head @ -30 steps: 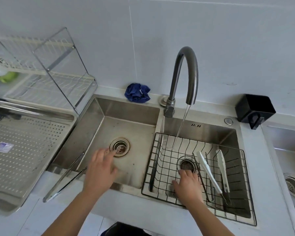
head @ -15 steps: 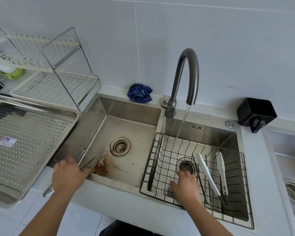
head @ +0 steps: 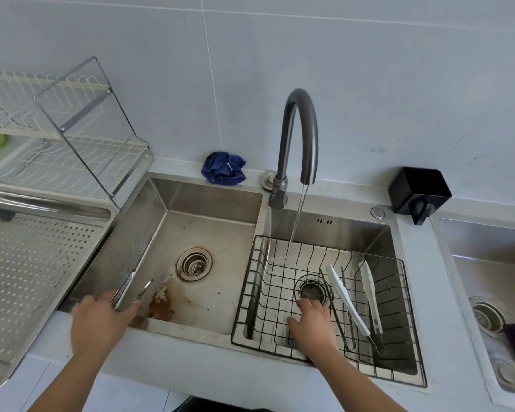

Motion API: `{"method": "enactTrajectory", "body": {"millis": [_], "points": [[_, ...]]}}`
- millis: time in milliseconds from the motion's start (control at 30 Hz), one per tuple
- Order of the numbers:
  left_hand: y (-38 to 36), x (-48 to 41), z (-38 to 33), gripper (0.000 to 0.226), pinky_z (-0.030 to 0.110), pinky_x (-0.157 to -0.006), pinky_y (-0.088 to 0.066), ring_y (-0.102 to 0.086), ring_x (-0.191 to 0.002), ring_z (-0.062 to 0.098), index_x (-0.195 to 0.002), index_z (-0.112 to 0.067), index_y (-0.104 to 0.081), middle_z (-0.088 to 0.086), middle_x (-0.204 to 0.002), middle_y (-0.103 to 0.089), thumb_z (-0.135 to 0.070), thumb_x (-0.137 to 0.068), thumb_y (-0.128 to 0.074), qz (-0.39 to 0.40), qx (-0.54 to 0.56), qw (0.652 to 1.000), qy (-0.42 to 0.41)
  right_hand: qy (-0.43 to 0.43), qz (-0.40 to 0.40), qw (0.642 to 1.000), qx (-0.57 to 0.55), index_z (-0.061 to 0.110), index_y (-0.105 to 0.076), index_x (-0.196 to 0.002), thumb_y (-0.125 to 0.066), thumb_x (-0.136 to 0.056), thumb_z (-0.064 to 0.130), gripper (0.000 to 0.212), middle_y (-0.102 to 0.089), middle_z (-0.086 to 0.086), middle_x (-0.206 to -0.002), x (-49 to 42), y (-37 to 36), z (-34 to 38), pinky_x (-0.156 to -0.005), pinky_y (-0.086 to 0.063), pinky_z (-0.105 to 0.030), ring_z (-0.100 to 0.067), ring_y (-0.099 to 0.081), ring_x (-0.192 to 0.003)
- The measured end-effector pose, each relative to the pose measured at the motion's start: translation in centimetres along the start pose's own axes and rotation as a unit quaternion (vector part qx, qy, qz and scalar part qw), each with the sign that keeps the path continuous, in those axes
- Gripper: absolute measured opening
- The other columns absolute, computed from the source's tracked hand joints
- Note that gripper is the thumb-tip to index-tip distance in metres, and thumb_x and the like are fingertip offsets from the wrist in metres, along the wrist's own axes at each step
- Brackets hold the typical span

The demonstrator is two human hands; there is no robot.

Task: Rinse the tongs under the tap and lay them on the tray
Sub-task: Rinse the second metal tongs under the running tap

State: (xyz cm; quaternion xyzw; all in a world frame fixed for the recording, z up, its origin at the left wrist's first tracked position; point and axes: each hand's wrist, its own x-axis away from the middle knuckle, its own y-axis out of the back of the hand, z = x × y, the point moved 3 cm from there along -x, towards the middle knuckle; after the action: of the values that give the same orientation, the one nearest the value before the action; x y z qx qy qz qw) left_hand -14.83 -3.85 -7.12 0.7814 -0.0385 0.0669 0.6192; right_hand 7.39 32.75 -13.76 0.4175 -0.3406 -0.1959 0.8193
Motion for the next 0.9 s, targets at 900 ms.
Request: {"method": "enactTrajectory", "body": {"millis": [900], "points": [[-0.3, 9.6, -24.9, 0.045, 0.026, -0.075, -0.043, -0.060, -0.090, 0.018, -0.116, -0.020, -0.059, -0.003, -0.107, -0.050, -0.030, -0.079, -0.082, 0.068, 0.262, 0.935, -0.229, 0.038, 0.023, 0.850, -0.525, 0.009, -0.068, -0.082, -0.064, -0.099, 0.013, 0.018, -0.064, -0.006, -0.065, -0.3, 9.2, 11.0, -0.062, -0.063, -0.039, -0.020, -0.065, -0.061]]}}
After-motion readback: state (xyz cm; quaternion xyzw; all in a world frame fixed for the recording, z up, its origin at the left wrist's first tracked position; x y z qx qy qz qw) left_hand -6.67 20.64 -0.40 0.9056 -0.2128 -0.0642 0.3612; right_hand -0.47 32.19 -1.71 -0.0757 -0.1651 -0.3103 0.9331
